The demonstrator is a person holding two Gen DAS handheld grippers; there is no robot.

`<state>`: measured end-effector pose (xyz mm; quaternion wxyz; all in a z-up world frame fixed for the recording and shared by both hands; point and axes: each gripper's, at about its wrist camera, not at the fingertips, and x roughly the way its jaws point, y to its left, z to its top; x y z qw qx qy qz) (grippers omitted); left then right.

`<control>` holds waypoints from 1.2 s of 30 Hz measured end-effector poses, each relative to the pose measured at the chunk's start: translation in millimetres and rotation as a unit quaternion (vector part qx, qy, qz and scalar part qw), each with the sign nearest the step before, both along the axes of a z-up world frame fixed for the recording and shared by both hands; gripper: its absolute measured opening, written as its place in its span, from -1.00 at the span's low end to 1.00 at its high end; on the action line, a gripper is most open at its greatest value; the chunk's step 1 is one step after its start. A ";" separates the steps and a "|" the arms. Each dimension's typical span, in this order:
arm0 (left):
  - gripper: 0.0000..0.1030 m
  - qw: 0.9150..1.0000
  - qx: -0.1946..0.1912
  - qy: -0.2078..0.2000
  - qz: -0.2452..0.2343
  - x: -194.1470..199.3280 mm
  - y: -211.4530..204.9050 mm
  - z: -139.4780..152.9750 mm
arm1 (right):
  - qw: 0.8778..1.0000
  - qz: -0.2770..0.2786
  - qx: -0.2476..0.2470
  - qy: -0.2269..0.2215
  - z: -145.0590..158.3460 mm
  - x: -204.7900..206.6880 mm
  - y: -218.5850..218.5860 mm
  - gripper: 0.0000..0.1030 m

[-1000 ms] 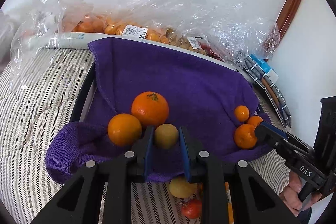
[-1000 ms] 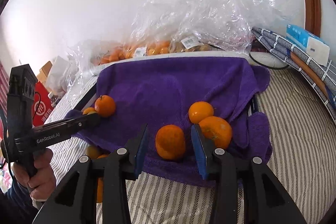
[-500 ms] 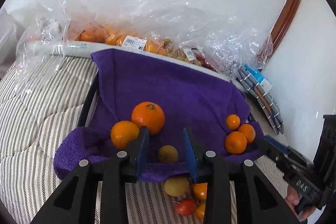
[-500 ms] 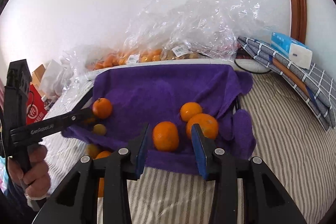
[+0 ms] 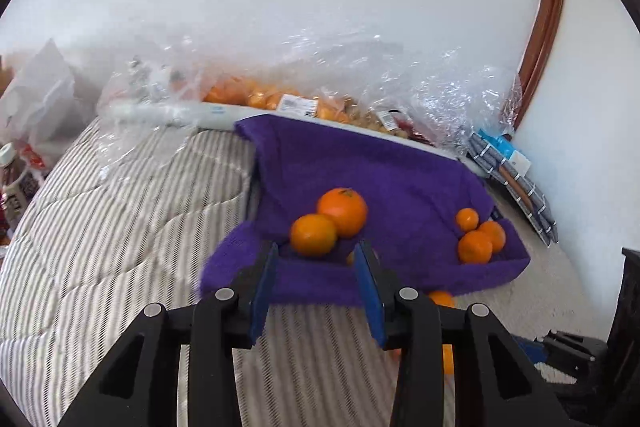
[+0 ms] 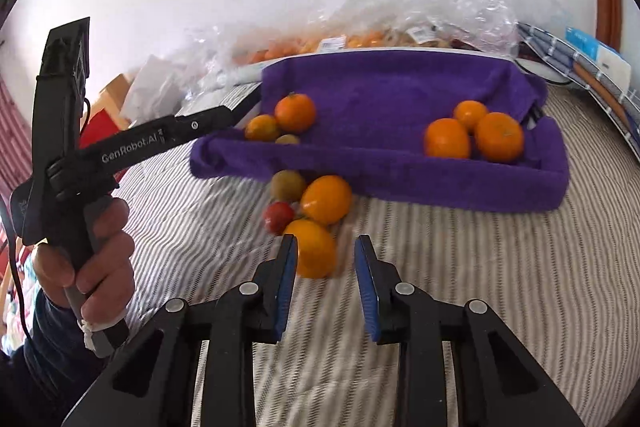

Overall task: Organize fruits
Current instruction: 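Grasp another orange with the right gripper while the left gripper grasps a small red fruit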

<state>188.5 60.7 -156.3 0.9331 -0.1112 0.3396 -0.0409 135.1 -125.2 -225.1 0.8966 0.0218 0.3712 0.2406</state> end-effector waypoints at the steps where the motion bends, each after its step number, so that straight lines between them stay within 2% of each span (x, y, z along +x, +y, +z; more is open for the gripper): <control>1: -0.27 1.000 -0.002 0.000 0.005 -5.1 5.8 -0.6 | 1.000 0.005 -0.004 0.001 -1.0 -1.0 4.9 -0.40; 8: -0.25 1.000 -0.014 0.009 0.022 -15.4 25.2 -8.7 | 1.000 0.008 -0.029 0.001 -5.1 6.6 22.2 -0.41; 15: -0.25 1.000 0.009 0.011 0.006 -18.6 14.6 -11.7 | 0.999 0.018 -0.043 0.014 -16.8 14.8 32.4 -0.38; 19: -0.25 1.000 0.012 0.016 -0.011 -18.6 8.9 -13.7 | 0.999 0.015 -0.043 -0.001 -13.2 8.1 28.6 -0.38; 22: -0.25 0.999 0.010 0.020 -0.035 -19.8 1.5 -15.1 | 0.999 0.002 -0.039 -0.015 -10.0 -0.2 10.9 -0.38; 25: -0.25 0.996 0.002 0.037 -0.079 -19.4 -15.4 -19.9 | 0.998 -0.026 -0.044 -0.025 -8.1 -5.0 -12.2 -0.38; 29: -0.25 0.992 0.004 0.048 -0.120 -25.6 -38.7 -23.0 | 0.994 -0.068 -0.069 -0.042 -7.6 -7.1 -43.9 -0.38; 33: -0.25 0.989 -0.013 0.076 -0.128 -21.8 -53.2 -29.2 | 0.994 -0.090 -0.054 -0.030 -12.1 0.0 -69.3 -0.38; 36: -0.25 0.989 -0.003 0.094 -0.115 -15.0 -62.2 -36.4 | 0.995 -0.092 -0.026 -0.020 -13.5 2.6 -80.5 -0.38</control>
